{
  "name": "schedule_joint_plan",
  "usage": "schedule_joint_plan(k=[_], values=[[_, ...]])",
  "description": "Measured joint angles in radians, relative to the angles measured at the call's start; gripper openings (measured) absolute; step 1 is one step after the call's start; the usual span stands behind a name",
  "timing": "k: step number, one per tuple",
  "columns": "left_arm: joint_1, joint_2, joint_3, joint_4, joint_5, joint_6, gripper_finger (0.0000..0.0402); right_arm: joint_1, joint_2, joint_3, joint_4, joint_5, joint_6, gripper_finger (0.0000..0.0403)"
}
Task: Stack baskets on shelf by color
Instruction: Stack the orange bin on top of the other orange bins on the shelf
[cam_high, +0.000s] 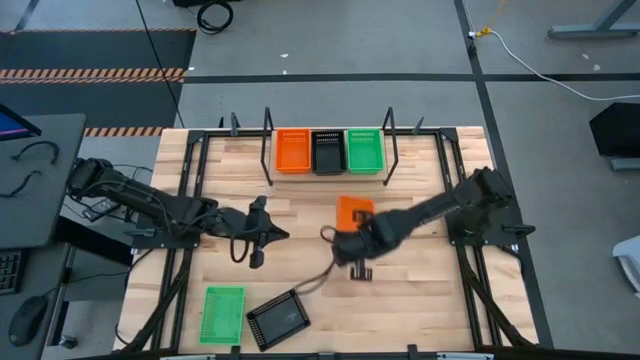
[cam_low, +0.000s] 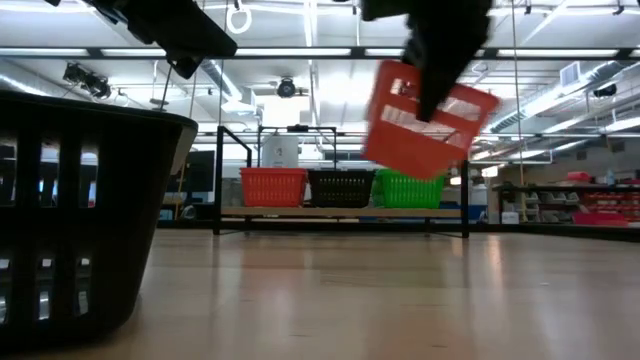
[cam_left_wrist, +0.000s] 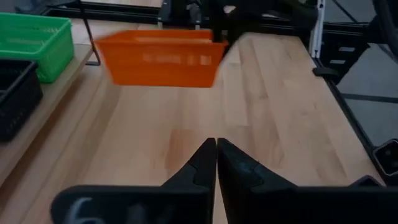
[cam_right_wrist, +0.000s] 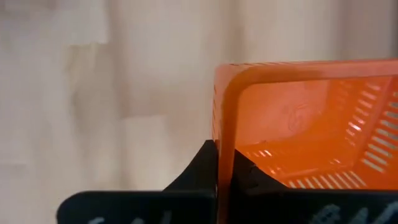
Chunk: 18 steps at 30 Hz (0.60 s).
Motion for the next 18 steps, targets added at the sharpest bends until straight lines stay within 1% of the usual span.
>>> schedule_joint_plan(k=[5,11,14,18], values=[[0.006,0.0,0.0,0.002,-0.035,0.0,0.0017,-0.125,0.0,0.086,-0.019,0.066,-0.239,0.0002],[0.002,0.0,0.0,-0.013,-0.041,-0.02,0.0019,-0.27,0.0,0.109,0.024,0.068,-0.473,0.0002],[-0.019,0.0,0.0,-0.034,-0.067,-0.043,0.0014,-0.331,0.0,0.109,0.092,0.042,-0.58,0.0002],[-0.046,0.0,0.0,-0.047,-0.162,-0.06,0.001,-0.395,0.0,0.109,0.251,-0.003,-0.707,0.0002]])
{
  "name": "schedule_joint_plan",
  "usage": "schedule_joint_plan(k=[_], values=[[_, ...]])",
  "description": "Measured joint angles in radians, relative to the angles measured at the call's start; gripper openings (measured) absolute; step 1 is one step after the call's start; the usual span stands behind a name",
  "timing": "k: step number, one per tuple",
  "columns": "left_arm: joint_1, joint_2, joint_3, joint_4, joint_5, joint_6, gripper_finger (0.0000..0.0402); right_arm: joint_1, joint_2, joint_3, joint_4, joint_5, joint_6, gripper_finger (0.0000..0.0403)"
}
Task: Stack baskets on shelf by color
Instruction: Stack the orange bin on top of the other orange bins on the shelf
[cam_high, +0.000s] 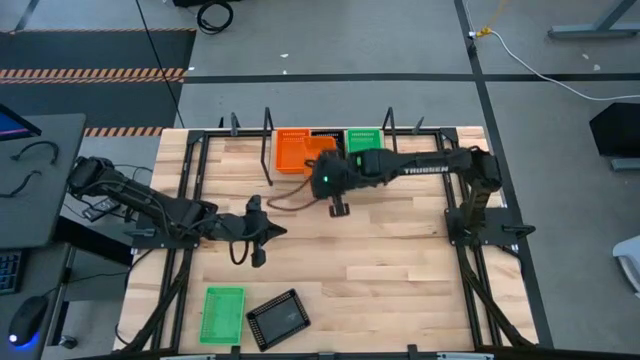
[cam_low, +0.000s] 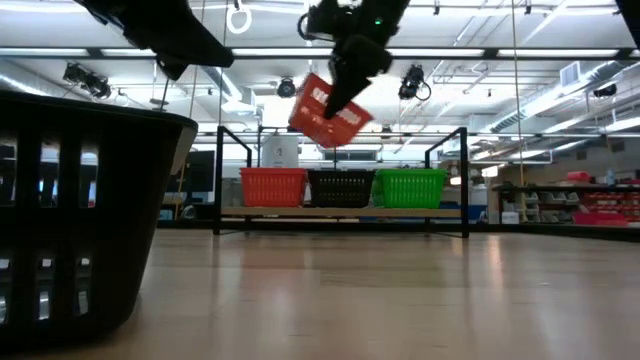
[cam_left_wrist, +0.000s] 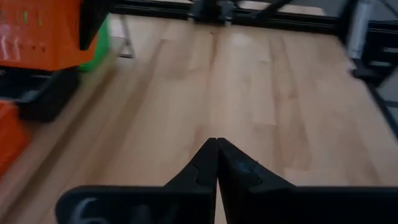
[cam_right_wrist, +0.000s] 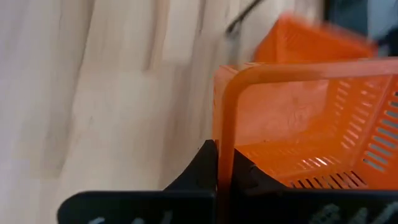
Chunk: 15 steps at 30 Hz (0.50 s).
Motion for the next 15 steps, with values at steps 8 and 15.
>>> schedule_joint_plan(k=[8,15], values=[[-0.016,0.0,0.0,-0.007,-0.204,-0.024,0.0021,-0.075,0.013,0.0,0.133,-0.11,-0.092,0.0002],[0.012,-0.017,0.0,0.032,-0.43,0.103,0.0041,-0.032,0.006,0.0,-0.126,-0.121,-0.056,0.0002]])
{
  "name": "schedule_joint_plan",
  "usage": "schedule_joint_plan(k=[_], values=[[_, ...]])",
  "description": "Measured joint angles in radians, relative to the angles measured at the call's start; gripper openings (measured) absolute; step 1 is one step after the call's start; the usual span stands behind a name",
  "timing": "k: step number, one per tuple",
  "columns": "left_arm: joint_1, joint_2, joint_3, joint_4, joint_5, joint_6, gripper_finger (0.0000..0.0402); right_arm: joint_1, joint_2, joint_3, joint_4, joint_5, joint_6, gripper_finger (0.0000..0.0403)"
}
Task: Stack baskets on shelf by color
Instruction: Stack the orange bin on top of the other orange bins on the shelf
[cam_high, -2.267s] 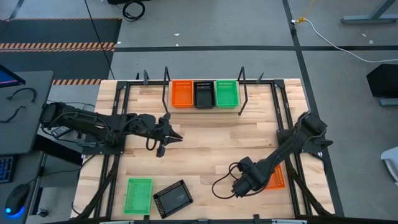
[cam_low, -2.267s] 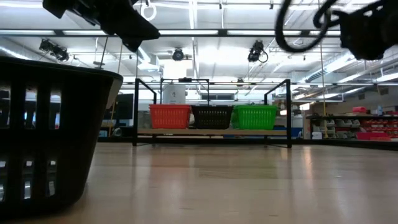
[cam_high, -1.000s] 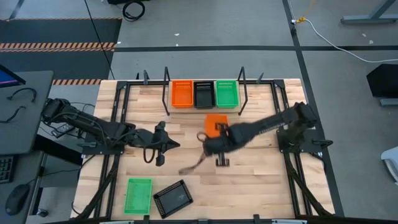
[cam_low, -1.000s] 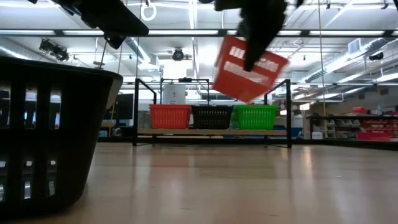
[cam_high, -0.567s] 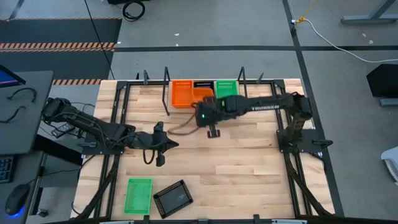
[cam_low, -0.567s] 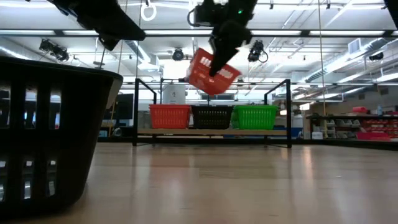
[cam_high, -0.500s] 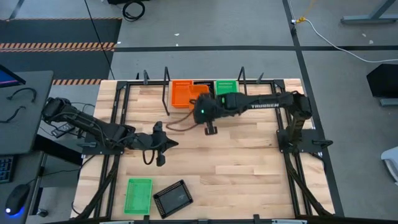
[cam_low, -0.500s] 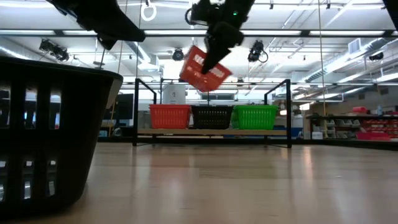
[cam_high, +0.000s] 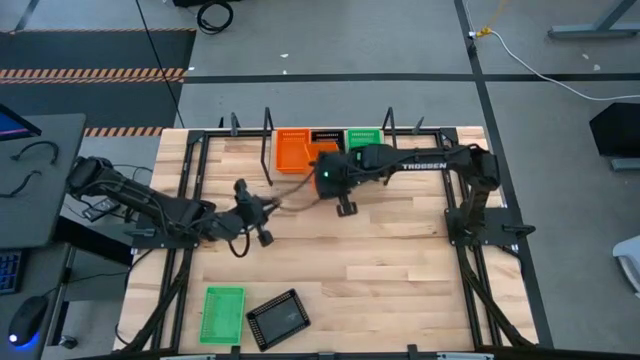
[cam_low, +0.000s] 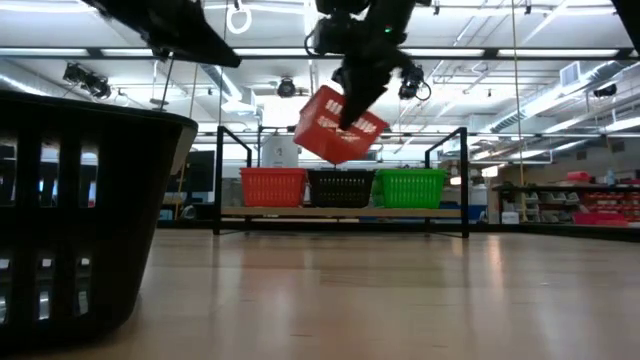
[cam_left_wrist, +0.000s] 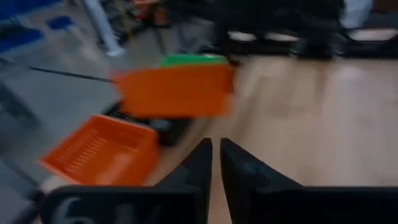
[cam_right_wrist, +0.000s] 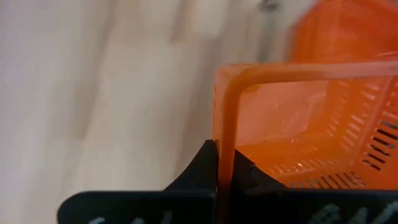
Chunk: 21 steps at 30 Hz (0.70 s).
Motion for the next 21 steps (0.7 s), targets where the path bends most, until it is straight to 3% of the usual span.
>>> schedule_joint_plan(k=[4,9,12,17,21], values=[[0.08,-0.043,0.008,0.035,0.034,0.084,0.0072,0.054,0.0,0.0,-0.048,0.031,-0.01,0.0002],[0.24,-0.038,0.092,-0.062,0.291,0.088,0.0141,0.08,-0.001,0.0,-0.013,0.069,-0.01,0.0002],[0.31,0.007,0.152,-0.155,0.38,0.102,0.0186,0.094,-0.001,0.0,-0.009,0.069,0.015,0.0003],[0.331,0.081,0.283,-0.277,0.45,0.224,0.0242,0.122,-0.001,0.0,-0.039,0.012,0.056,0.0003],[0.302,0.144,0.381,-0.41,0.469,0.189,0.0255,0.147,-0.001,-0.014,-0.078,-0.095,0.233,0.0003]])
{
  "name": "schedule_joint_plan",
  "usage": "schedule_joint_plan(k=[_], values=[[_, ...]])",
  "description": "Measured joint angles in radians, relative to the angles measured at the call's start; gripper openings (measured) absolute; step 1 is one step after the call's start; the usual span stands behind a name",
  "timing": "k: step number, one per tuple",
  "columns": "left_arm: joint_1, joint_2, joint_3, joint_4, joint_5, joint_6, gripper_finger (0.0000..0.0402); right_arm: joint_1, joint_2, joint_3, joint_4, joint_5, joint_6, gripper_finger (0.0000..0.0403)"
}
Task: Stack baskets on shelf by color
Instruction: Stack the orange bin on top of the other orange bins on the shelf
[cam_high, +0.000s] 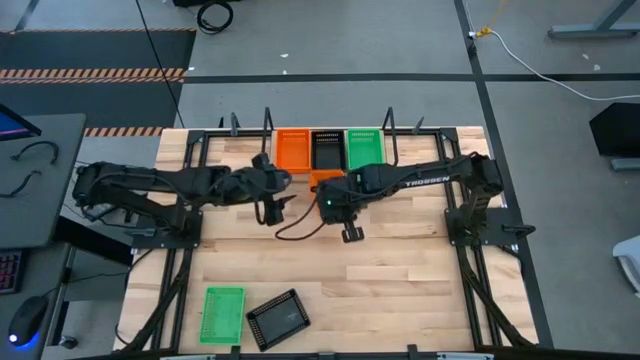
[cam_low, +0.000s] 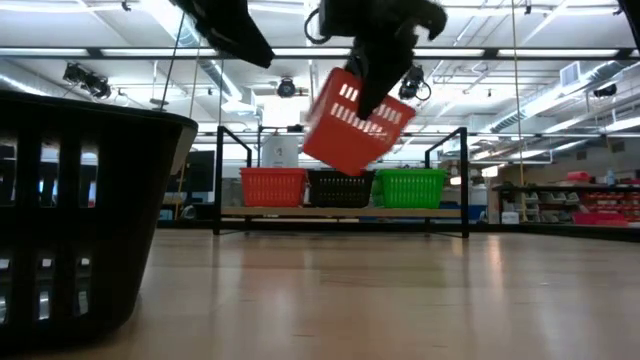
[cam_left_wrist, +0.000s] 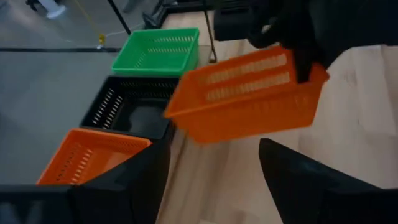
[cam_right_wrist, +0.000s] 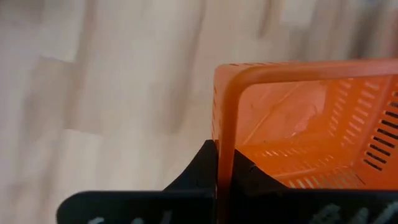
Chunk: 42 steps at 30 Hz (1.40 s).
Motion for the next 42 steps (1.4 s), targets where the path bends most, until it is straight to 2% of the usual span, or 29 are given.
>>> schedule_joint_plan(k=[5,10,14,18,22,28,32,35,42], values=[[-0.02,0.036,0.021,-0.017,-0.047,-0.028,0.0244,0.055,0.001,-0.062,0.022,-0.02,0.144,0.0003],[-0.018,0.057,0.021,-0.014,-0.049,-0.052,0.0232,0.083,0.004,-0.146,0.228,-0.034,0.151,0.0011],[-0.023,0.059,0.021,-0.024,-0.046,-0.094,0.0233,0.076,0.005,-0.206,0.335,-0.126,0.165,0.0012],[-0.039,0.059,0.021,-0.042,-0.045,-0.121,0.0232,0.075,0.006,-0.282,0.427,-0.128,0.187,0.0018],[-0.052,0.059,0.021,-0.039,-0.045,-0.128,0.023,0.075,0.006,-0.334,0.469,-0.126,0.191,0.0063],[-0.064,0.059,0.021,-0.03,-0.038,-0.166,0.0229,0.075,0.006,-0.344,0.499,-0.065,0.176,0.0162],[-0.079,0.092,0.021,-0.017,0.024,-0.253,0.0229,0.072,0.005,-0.279,0.401,-0.017,0.183,0.0217],[-0.109,0.151,0.021,-0.007,0.06,-0.34,0.0229,0.068,-0.007,-0.201,0.185,-0.022,0.253,0.0244],[-0.195,0.302,0.036,0.082,0.068,-0.454,0.0229,0.132,-0.102,-0.157,-0.254,0.008,0.459,0.0256]])
